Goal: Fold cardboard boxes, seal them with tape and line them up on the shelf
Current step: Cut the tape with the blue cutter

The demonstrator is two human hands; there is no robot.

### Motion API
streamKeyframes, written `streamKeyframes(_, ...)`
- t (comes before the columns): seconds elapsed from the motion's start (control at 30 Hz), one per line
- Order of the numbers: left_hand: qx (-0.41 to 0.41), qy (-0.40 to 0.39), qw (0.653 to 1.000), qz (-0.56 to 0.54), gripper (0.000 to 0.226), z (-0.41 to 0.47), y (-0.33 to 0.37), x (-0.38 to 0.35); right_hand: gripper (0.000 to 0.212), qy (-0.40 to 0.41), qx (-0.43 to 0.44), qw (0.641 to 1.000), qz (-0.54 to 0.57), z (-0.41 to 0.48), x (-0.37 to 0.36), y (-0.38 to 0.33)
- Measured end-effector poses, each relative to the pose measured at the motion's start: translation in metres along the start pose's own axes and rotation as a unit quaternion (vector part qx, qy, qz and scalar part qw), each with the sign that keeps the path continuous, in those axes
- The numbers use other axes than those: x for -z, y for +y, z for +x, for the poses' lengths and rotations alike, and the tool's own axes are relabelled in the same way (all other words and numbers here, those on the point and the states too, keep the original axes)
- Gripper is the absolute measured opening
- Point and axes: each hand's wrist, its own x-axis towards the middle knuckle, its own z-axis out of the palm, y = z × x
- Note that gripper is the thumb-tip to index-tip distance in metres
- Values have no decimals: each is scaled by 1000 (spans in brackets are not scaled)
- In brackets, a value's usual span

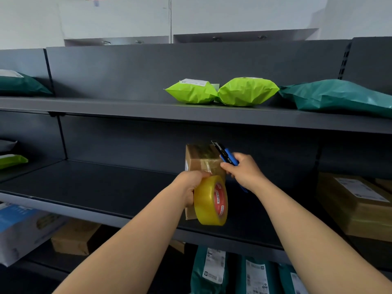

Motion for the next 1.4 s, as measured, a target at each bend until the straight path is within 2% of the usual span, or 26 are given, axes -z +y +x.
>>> streamKeyframes(0.23, 1, 8, 1000, -18, 41, 5, -2, 1, 25, -23, 2, 999, -23, -1, 6, -5)
streamKeyframes(0.3, -1, 18, 999, -27, 41, 6, 0, -1, 24, -55, -2, 995, -86, 0, 14, -11)
streamKeyframes(0.37, -4, 26, 999, -23, 44, 8, 1, -3, 31, -75, 2, 983, -170, -1, 25, -20)
streamKeyframes(0.43, -11, 31, 999, -17, 46, 12, 1, -3, 30, -63, 47, 948, -309, -4, 38, -28)
streamKeyframes(0.5, -13, 32, 999, -15, 44, 14, 0, -3, 31, -51, 103, 875, -471, -9, 50, -37)
streamKeyframes(0.57, -11, 30, 999, -19, 43, 15, 0, -2, 31, -51, 133, 823, -550, -11, 55, -46)
streamKeyframes(0.7, -8, 28, 999, -20, 43, 16, 0, -1, 32, -37, 187, 769, -610, -13, 47, -53)
streamKeyframes(0.77, -6, 28, 999, -20, 42, 16, 0, 1, 32, -30, 201, 755, -623, -13, 41, -54)
streamKeyframes(0.83, -8, 22, 999, -22, 42, 16, 0, 2, 31, -31, 196, 747, -635, -14, 36, -55)
streamKeyframes(0.93, -15, 22, 999, -20, 42, 14, 0, 5, 31, -53, 180, 713, -676, -16, 35, -50)
streamKeyframes(0.97, -18, 23, 999, -21, 41, 14, 0, 6, 32, -61, 171, 717, -673, -18, 38, -45)
streamKeyframes(1.0, -22, 21, 999, -24, 40, 14, 0, 7, 32, -62, 159, 737, -653, -19, 42, -42)
streamKeyframes(1.07, -29, 21, 999, -27, 41, 14, -1, 8, 32, -41, 120, 809, -574, -18, 53, -38)
streamKeyframes(1.17, -41, 34, 998, -34, 47, 13, -4, 7, 30, 5, 51, 926, -373, -13, 57, -26)
streamKeyframes(1.23, -50, 41, 997, -39, 45, 13, -6, 5, 14, 23, 40, 977, -209, -8, 46, -13)
streamKeyframes(1.27, -56, 47, 996, -42, 43, 13, -7, 5, 7, 26, 41, 989, -140, -7, 37, -10)
streamKeyframes(1.33, -65, 57, 995, -45, 43, 13, -8, 3, 17, 6, 39, 998, -57, -8, 17, -10)
streamKeyframes(1.4, -77, 69, 994, -42, 41, 11, -8, 2, 25, -21, 32, 999, -23, -7, 0, -14)
